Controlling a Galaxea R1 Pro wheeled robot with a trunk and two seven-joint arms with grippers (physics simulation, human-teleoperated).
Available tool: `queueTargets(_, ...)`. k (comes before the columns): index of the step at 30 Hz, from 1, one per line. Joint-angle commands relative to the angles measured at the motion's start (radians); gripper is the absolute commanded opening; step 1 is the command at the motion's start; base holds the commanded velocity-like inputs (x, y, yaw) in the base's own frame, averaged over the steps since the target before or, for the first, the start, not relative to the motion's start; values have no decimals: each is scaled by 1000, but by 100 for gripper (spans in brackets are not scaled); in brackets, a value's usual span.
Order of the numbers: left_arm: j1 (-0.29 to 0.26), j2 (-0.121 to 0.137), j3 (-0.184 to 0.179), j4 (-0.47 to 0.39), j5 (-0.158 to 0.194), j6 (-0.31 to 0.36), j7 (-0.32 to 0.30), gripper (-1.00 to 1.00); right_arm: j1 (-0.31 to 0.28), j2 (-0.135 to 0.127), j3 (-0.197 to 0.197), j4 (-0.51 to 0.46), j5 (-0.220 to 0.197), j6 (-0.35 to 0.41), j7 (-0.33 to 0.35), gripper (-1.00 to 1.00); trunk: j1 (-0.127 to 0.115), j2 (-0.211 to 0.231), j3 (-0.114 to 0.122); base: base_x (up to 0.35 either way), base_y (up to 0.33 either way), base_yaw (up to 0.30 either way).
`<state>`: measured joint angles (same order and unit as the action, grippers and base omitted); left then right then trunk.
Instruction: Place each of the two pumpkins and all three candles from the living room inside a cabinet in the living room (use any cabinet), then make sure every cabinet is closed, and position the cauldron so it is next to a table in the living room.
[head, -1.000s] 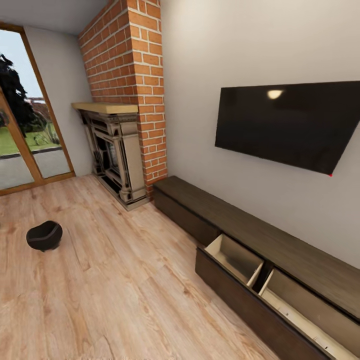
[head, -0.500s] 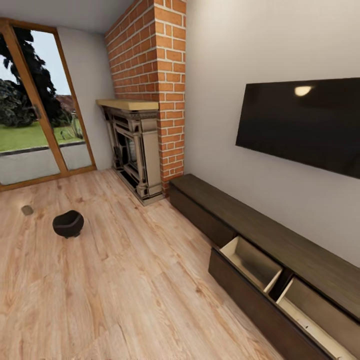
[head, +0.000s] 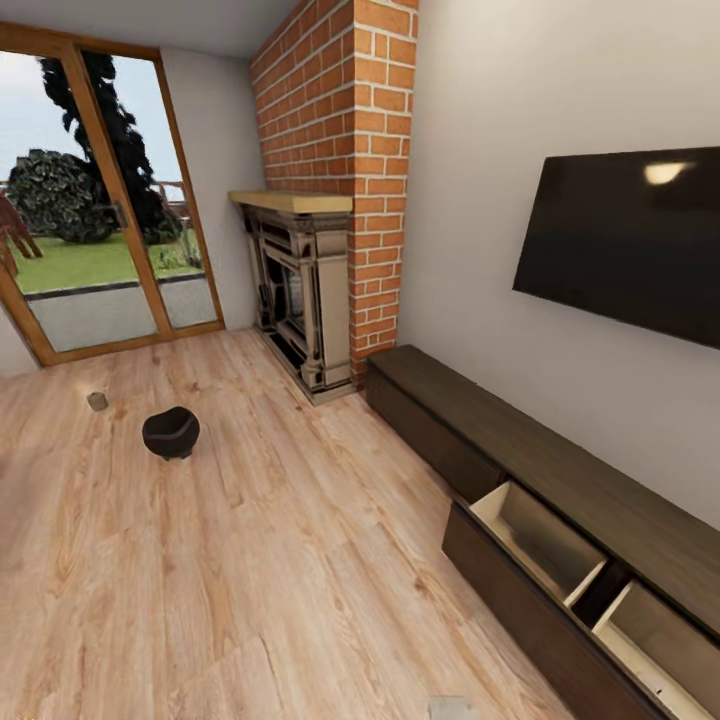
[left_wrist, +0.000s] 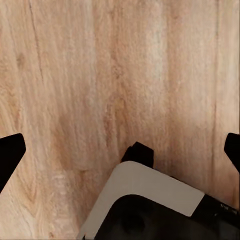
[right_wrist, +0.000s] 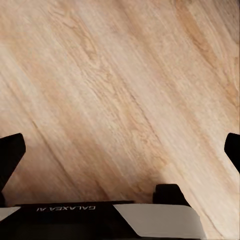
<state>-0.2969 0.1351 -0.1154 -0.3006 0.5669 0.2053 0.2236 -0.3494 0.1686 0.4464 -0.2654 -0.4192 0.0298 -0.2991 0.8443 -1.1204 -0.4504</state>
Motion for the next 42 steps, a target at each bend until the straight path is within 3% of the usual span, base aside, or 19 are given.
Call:
queueTargets(1, -3, 14, -2, -33, 15, 44, 10, 100, -1, -3, 8, -42, -7, 31, -7, 100, 0, -1, -3, 269, 40, 159)
queueTargets(3, -10, 46, 10, -108, 23, 108, 13, 100, -1, -4, 8, -92, -5, 62, -7, 100, 0, -1, -6, 187, 17, 152)
queueTargets(6, -13, 65, 40, -155, 32, 131, 15, 100, -2, -5, 10, -109, -3, 70, -6, 100, 0, -1, -10, 75, 7, 144)
queueTargets(9, -14, 71, 97, -171, 39, 133, 18, 100, -2, -5, 11, -116, 13, 71, -6, 100, 0, -1, -15, 22, 2, 139)
queueTargets(14, -14, 68, 142, -168, 42, 82, 18, 100, -2, -2, 12, -119, 45, 28, -5, 100, 0, -1, -22, 5, 0, 135)
queueTargets(20, -13, 64, 151, -153, 49, 27, 17, 100, -3, -3, 14, -120, 52, 4, -6, 100, 0, -1, -30, 0, 53, 108)
queueTargets(25, -13, 60, 155, -51, 50, -141, 7, 100, -3, -4, 15, -123, 53, -58, -6, 100, 0, -1, -31, 67, 163, 18)
queueTargets(29, -13, 59, 157, -28, 51, -188, 5, 100, -3, -4, 15, -119, 51, -81, -6, 100, 0, -1, -31, 186, 115, 139)
queueTargets(42, -13, 57, 155, -23, 49, -202, 4, 100, -2, -5, 15, -117, 60, -87, -12, 100, 0, -1, -31, 250, 133, 280)
